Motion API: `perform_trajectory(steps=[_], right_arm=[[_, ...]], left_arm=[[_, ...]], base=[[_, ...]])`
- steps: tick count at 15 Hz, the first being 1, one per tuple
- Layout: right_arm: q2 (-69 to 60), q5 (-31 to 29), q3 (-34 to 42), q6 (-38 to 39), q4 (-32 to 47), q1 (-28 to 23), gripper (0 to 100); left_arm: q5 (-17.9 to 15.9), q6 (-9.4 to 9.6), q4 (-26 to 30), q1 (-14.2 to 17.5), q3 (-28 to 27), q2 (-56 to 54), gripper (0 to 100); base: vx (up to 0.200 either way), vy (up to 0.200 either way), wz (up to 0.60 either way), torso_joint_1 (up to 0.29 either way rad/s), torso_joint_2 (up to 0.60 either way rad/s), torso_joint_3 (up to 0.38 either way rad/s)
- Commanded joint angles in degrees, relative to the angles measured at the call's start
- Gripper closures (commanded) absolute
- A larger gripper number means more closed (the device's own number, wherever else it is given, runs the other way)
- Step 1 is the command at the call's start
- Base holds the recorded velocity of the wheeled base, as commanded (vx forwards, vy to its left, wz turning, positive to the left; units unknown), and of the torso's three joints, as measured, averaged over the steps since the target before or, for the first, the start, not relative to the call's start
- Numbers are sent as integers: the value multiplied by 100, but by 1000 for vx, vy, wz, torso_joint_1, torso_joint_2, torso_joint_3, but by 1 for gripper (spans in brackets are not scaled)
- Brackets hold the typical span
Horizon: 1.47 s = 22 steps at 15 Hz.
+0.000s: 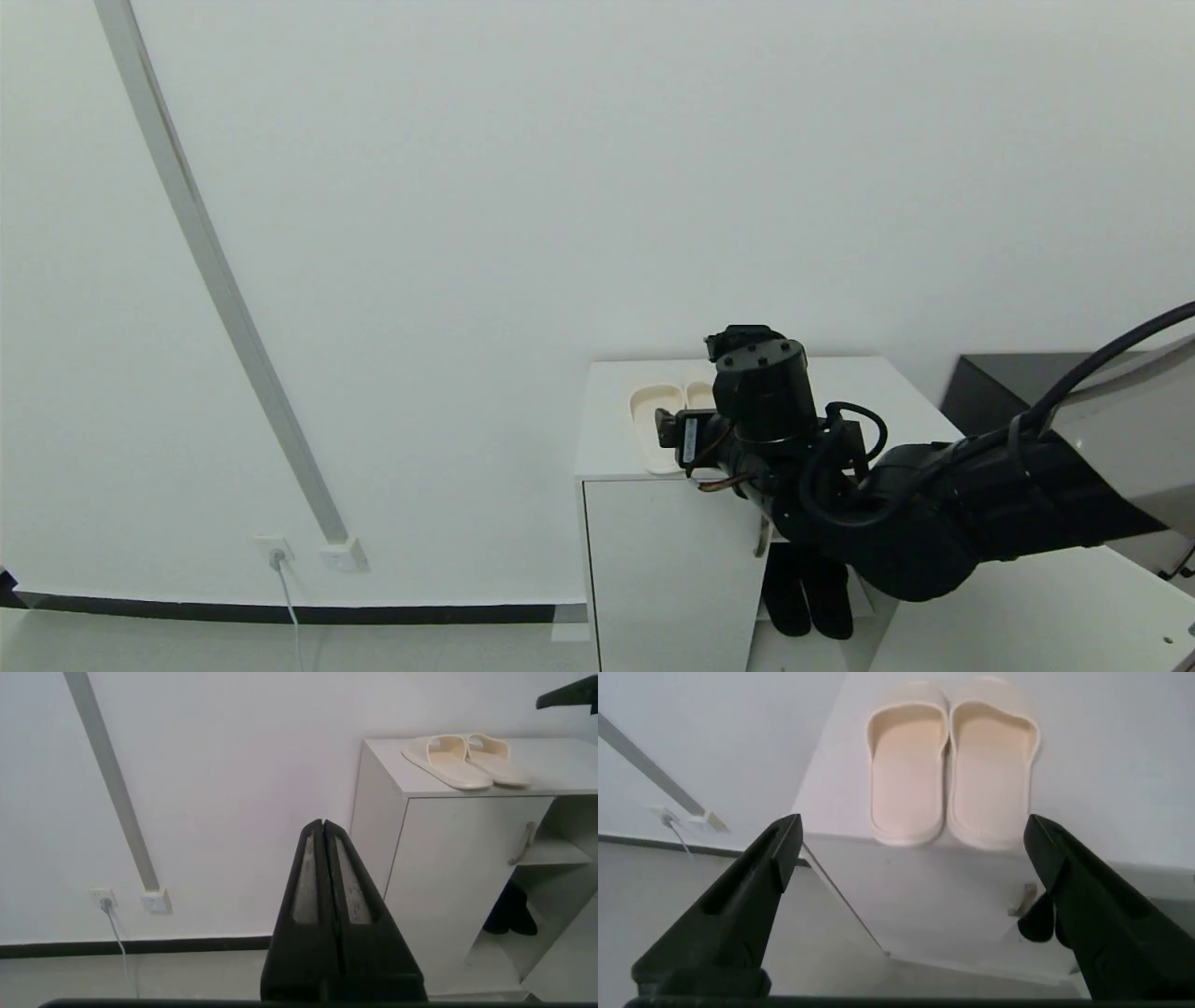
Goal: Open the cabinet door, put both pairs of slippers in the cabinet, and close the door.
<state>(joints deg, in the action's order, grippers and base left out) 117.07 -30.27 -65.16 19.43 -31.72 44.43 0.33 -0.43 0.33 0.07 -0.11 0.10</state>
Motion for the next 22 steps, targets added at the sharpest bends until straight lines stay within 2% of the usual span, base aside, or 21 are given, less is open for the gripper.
perform_trajectory(steps=[1,5,10,14,22], right_arm=[[167,-5,21,-1,-1,-5,0],[563,12,144,-1,-361,-5,0],[1090,56,91,-27,-704,-75,0],[1521,258,-304,-36,-739,-260,0],[2426,276,-1473,-326,-704,-638,0]], left_arm=[[2,-1,2,1,2,-1,100],[2,-1,2,1,2,-1,100],[11,-1,2,1,2,-1,100],[11,-1,2,1,2,-1,100],[11,-1,2,1,2,-1,100]], base=[[200,0,0,7,12,2],[200,0,0,6,2,-1],[0,0,0,0,0,0],[0,0,0,0,0,0],[0,0,0,0,0,0]])
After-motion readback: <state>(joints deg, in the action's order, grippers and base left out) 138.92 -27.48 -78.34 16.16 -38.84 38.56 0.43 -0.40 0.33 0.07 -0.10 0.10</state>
